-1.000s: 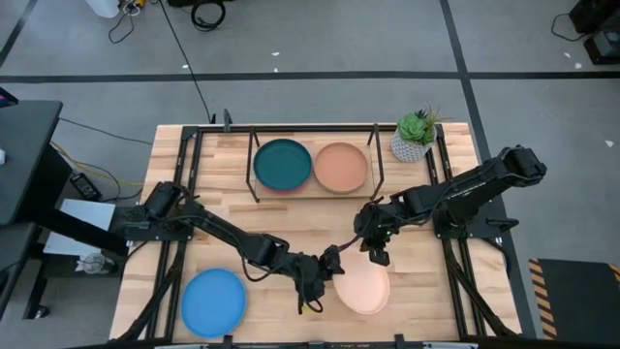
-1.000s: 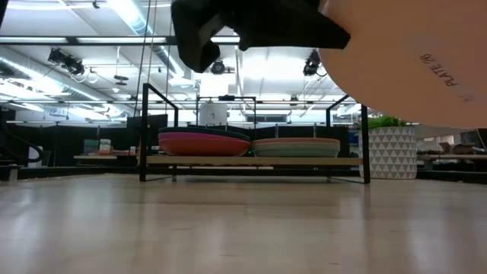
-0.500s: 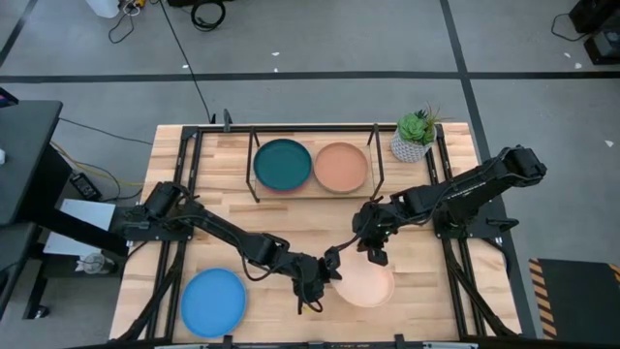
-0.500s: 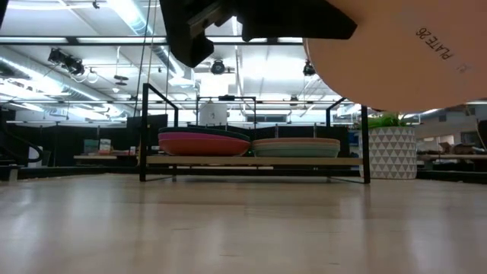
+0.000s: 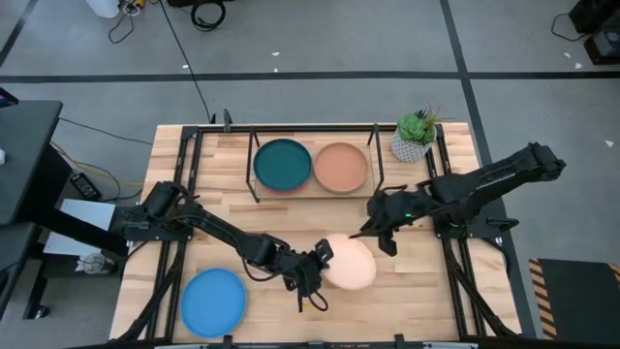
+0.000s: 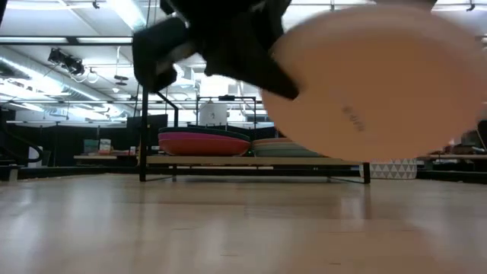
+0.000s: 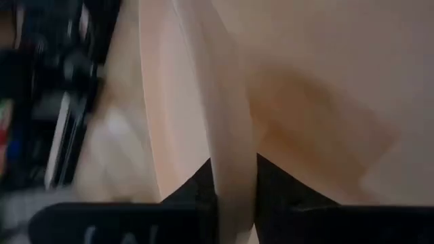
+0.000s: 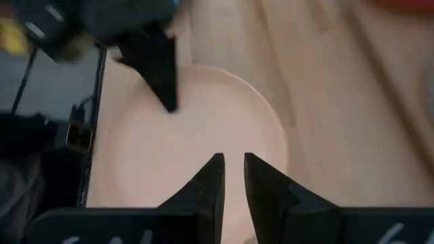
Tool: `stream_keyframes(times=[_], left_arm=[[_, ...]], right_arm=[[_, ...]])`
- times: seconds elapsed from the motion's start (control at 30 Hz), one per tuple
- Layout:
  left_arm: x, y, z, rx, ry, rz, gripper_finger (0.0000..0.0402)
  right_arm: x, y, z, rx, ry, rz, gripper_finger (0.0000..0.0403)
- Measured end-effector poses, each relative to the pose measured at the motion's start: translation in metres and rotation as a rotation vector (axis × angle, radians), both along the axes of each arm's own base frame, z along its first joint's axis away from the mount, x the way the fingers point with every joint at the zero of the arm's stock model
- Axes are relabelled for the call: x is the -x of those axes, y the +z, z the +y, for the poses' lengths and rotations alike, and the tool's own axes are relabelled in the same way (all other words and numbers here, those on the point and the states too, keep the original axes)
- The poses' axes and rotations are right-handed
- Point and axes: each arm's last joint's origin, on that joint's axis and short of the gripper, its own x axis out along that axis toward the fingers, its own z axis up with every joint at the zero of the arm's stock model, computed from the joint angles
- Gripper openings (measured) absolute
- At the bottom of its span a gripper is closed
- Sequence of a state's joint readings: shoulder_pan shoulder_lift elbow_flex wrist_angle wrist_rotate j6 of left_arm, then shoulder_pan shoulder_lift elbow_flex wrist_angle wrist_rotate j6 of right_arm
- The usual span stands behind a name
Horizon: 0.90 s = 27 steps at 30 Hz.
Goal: Place and stack plates onto a shelf
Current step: Stack the light orange plate on the brown plate
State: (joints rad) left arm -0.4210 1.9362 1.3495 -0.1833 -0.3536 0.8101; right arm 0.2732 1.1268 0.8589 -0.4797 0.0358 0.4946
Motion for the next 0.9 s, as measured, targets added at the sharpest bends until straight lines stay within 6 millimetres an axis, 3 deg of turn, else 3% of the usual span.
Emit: stream_keyframes(times=[0.17,0.37,0.53,0.73,0.9], left_arm=[[0.0,0.0,0.013,-0.163,0.209,-0.049,0.0059],[-0.009,0.006,0.039,-0.284,0.439,-0.14,0.0061],[-0.018,0.005,0.079,-0.238,0.578,-0.139,0.006],[-0.028,0.002,0.126,-0.093,0.597,-0.094,0.006],[-0.034,0.005,0.161,-0.075,0.654,-0.135,0.006]], right_arm=[[0.017,0.016,0.008,0.076,-0.036,-0.107,0.0064],[0.022,0.018,0.02,0.127,-0.034,-0.133,0.0064],[0.021,0.014,0.026,0.136,-0.022,-0.122,0.0064],[0.02,0.012,0.031,0.137,-0.007,-0.119,0.0064],[0.021,0.012,0.031,0.144,0.0,-0.115,0.0064]])
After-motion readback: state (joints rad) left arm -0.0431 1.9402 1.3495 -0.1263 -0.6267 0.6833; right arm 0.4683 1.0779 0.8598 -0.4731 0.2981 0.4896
